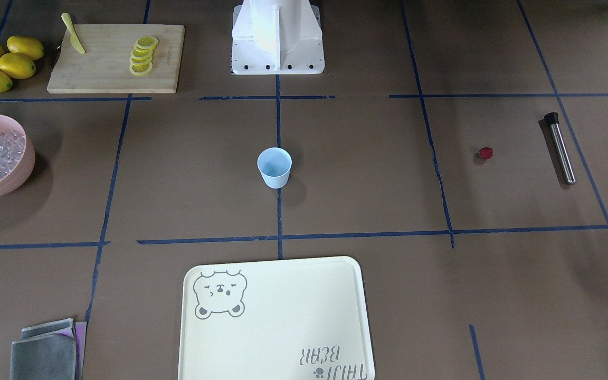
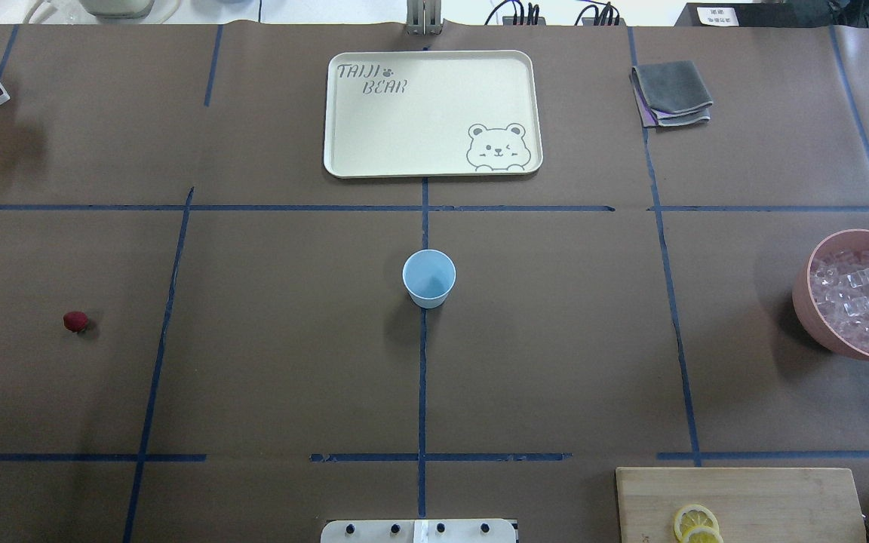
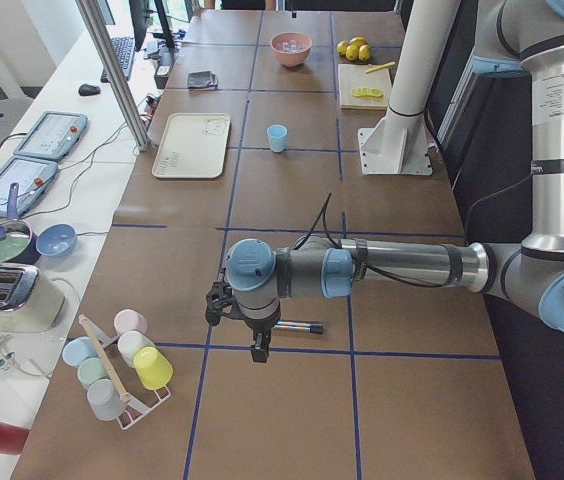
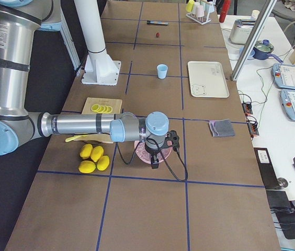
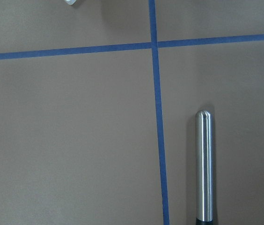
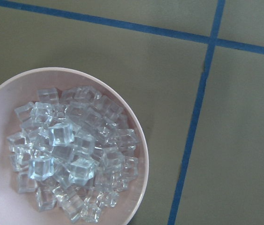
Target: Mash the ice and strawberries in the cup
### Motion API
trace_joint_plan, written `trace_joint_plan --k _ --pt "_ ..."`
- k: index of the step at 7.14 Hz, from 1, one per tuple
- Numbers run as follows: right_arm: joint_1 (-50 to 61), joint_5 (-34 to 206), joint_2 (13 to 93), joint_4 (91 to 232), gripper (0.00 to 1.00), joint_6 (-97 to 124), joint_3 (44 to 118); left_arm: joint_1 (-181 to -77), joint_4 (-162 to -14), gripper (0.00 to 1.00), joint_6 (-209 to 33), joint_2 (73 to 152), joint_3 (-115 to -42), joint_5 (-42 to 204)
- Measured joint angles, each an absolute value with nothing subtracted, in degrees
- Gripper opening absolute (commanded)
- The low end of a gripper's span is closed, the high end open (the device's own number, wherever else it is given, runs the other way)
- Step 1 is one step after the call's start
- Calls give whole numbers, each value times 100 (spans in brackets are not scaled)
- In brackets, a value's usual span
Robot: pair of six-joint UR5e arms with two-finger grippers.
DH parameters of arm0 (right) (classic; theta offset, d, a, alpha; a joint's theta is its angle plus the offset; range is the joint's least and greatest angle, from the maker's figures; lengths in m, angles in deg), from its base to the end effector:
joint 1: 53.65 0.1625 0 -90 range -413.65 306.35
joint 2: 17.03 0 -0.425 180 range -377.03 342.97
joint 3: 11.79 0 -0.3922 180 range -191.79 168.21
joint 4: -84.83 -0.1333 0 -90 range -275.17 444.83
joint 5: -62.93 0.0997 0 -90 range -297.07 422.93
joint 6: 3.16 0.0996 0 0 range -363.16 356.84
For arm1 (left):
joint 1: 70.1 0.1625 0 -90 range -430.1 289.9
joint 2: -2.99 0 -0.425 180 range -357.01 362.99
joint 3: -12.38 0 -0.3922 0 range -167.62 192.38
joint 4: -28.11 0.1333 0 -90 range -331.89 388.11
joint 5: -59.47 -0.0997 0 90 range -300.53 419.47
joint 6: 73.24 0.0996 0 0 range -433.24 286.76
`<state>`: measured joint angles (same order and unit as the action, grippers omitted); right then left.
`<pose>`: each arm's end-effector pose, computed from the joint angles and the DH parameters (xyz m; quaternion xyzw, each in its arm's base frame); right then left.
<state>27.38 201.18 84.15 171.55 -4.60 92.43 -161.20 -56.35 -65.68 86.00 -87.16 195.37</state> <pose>-0.0065 -0.4198 0.6136 0.0234 -0.4105 -0.1051 0.9055 -0.0701 -0.4348 0.6413 0.0055 0.3905 0.0417 0.9196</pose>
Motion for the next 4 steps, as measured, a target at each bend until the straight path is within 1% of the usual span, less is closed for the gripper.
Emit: trace_joint_plan --k 1,3,4 --pt "2408 20068 8395 16815 98 91 9308 -16114 -5645 100 -6563 8600 -8765 19554" --pt "1627 19725 8374 15868 89 1332 9349 -16108 -5898 100 -6560 8593 -8730 19560" --pt "1363 19454 8372 15594 89 1654 9346 -16107 -5999 100 -6567 8583 -8707 19561"
